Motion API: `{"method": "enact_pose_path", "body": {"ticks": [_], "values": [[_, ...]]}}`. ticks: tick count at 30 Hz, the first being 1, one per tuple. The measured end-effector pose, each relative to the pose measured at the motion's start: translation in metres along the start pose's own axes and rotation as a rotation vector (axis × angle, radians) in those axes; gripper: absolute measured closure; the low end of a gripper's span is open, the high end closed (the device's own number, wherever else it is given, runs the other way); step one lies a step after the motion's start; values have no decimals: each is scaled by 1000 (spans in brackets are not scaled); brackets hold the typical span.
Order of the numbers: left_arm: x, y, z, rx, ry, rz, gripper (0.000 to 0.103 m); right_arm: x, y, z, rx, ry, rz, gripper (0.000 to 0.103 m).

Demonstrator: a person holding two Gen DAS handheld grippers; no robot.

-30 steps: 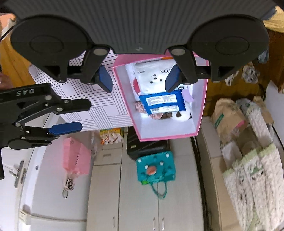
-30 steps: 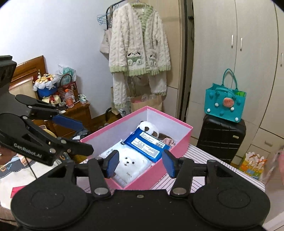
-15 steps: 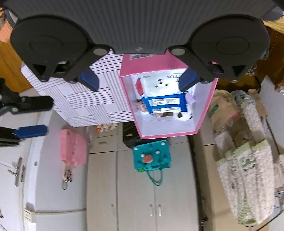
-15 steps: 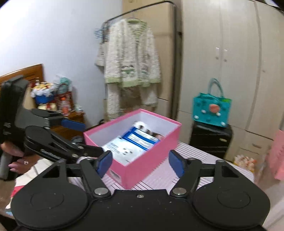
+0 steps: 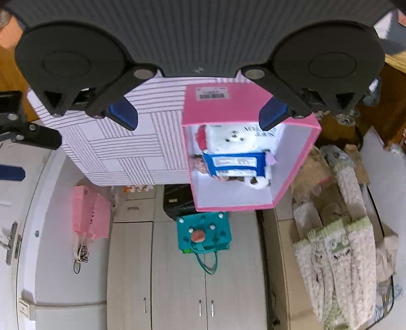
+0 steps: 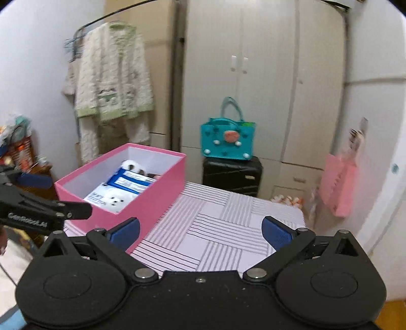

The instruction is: Organize soft objects

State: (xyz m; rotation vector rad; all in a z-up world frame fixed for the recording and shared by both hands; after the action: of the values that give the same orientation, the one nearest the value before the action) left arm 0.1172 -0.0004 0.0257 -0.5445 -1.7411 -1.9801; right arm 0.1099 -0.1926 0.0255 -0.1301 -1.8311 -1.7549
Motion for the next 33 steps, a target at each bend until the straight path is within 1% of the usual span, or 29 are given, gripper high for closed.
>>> {"method": "enact_pose_path", "body": {"ticks": [3,5,7,10,13,16,17,18,20,23,26,30,33], "values": [[0,-5,-5,19,-11,-1,0,-1,-12,-2,-22,-54,7,0],[0,-8,-8,19,-5,-6,0,-2,-18,-3,-50,-52,16,0],[-1,-12,-12,14,-16,2,0,-3,-22,-5,-86,-40,22,0],[-2,-18,-19,-7,-37,14,0,-2,-23,-8,-81,-55,28,0],[-3,-19,-20,2,-44,18,0,0,-20,-13,-86,-70,23,0],[-4,-19,-19,15,-33,16,0,2,-21,-13,-98,-61,20,0],[-5,-19,-18,14,-29,18,0,3,-21,-13,-89,-68,15,0],[-6,-19,-18,10,-24,21,0,6,-21,-13,-79,-93,4,0],[-7,-19,-16,11,-7,17,0,9,-23,-14,-87,-117,-10,0],[-8,-21,-14,16,0,20,0,11,-26,-14,-118,-96,-10,0],[-9,-22,-13,22,12,20,0,12,-29,-15,-126,-114,-7,0],[-10,-23,-14,24,26,17,0,11,-32,-14,-133,-109,0,0],[-12,-25,-13,49,27,28,0,10,-34,-15,-136,-112,3,0]]}}
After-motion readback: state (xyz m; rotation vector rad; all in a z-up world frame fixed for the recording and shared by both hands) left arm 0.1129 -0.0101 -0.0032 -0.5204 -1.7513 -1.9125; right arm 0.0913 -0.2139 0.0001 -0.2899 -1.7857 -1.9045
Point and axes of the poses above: each gripper's, at about its wrist camera, not at the fingertips, and x roughly against the way its jaws point, z to its left, y to its top, the point moved 10 cm from there along -x, roughly the way its jaws point, and after that the axes turned 11 degrees about y, right-handed, at the moved point
